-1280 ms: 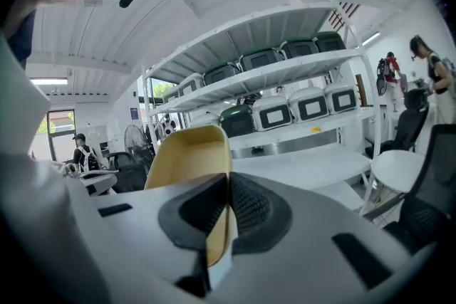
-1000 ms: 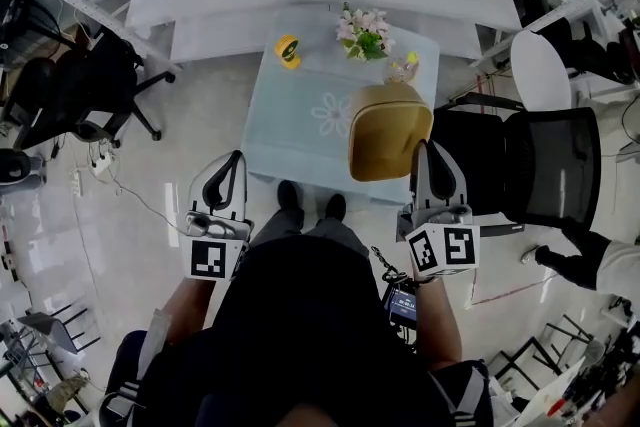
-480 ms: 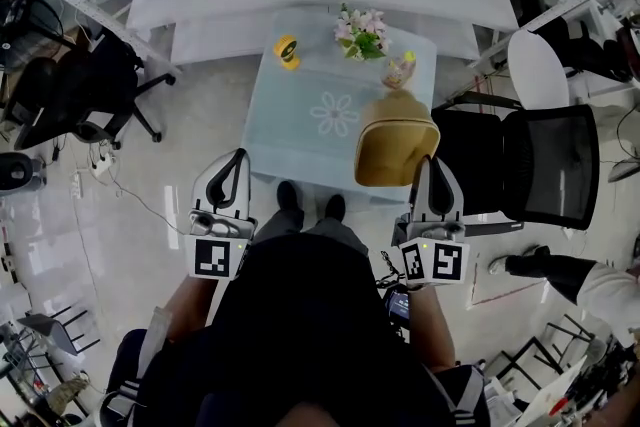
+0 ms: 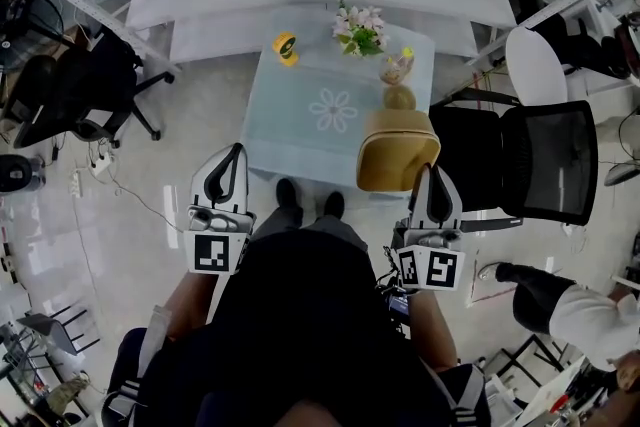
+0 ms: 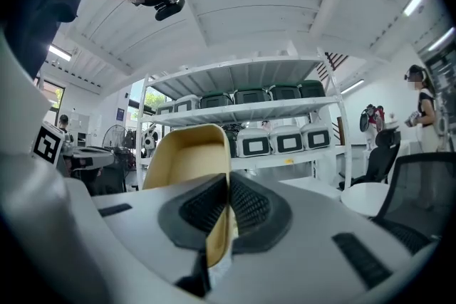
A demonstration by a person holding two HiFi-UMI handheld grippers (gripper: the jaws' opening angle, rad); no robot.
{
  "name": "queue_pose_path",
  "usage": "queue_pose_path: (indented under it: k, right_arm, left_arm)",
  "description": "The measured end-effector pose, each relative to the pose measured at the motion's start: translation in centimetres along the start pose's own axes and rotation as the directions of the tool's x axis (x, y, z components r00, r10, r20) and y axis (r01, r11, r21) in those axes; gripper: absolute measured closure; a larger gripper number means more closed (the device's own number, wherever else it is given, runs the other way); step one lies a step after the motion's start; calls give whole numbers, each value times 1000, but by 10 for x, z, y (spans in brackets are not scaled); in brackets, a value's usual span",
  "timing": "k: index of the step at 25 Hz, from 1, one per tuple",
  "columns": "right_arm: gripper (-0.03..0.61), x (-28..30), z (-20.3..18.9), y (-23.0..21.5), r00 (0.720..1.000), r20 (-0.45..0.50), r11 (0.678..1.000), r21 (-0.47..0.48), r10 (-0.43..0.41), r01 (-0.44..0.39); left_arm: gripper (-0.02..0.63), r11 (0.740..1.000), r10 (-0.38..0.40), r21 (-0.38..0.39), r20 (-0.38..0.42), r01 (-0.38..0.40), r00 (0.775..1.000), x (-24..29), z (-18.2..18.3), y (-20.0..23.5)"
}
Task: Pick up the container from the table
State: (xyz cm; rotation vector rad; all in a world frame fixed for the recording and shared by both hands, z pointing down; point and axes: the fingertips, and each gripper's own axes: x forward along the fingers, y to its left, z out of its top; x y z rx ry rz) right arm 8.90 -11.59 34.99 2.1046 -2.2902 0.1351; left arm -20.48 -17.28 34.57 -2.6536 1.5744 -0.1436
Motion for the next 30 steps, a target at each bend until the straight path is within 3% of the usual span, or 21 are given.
queue_pose_path:
  k: [30]
  right_arm:
    - [566, 7, -10, 18, 999, -8, 998, -49, 32, -33]
  left_arm:
    - [609, 1000, 15, -11, 21, -15, 1000, 0, 3, 0]
